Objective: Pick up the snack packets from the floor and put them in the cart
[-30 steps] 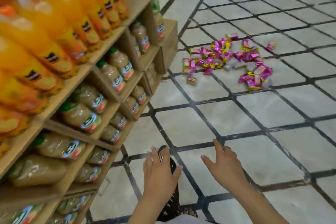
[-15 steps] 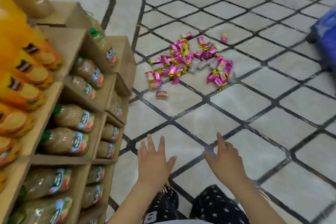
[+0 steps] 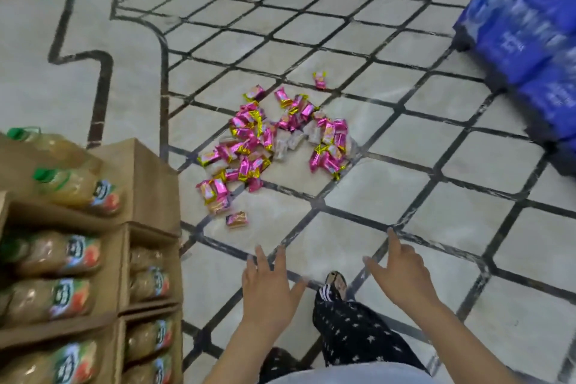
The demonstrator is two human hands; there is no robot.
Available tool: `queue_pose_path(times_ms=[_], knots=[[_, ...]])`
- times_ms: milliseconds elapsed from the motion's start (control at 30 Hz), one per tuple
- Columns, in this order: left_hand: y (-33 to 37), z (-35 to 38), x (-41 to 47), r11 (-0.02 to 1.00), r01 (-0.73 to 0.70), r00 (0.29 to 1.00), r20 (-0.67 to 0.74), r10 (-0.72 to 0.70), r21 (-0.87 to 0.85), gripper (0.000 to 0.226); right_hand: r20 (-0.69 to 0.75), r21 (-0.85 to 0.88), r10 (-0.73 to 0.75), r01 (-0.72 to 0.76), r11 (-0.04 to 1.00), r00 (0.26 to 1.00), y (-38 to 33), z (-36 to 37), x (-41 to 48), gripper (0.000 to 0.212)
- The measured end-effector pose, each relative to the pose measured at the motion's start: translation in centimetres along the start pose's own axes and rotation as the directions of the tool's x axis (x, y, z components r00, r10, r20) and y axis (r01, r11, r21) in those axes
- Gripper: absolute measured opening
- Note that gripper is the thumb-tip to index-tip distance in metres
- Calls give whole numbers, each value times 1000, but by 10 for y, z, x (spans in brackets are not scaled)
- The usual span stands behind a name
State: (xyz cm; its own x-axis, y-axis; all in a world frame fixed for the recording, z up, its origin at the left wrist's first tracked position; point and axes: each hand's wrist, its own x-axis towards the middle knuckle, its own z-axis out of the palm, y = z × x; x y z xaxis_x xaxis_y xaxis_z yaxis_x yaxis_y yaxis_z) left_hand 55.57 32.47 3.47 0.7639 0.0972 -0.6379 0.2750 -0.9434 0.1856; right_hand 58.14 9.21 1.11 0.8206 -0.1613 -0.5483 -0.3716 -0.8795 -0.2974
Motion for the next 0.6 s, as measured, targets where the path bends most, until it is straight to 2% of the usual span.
queue_pose_path(times_ms=[233, 333, 500, 600], knots=[[52, -70, 75, 999, -28, 994, -100, 30, 16, 77, -14, 5, -46, 46, 999, 999, -29, -65, 99, 82], [62, -83, 111, 1000, -8, 996, -89, 9, 9, 78, -1, 3, -36, 36, 999, 999, -43, -80, 137, 82], [81, -115, 184, 994, -54, 998, -37, 58, 93, 79, 37, -27, -5, 6, 1000, 999, -65, -97, 205, 81], [94, -145, 238, 984, -93, 995, -33, 99, 150, 79, 34, -110, -4, 8, 994, 999, -85, -107, 248, 80]])
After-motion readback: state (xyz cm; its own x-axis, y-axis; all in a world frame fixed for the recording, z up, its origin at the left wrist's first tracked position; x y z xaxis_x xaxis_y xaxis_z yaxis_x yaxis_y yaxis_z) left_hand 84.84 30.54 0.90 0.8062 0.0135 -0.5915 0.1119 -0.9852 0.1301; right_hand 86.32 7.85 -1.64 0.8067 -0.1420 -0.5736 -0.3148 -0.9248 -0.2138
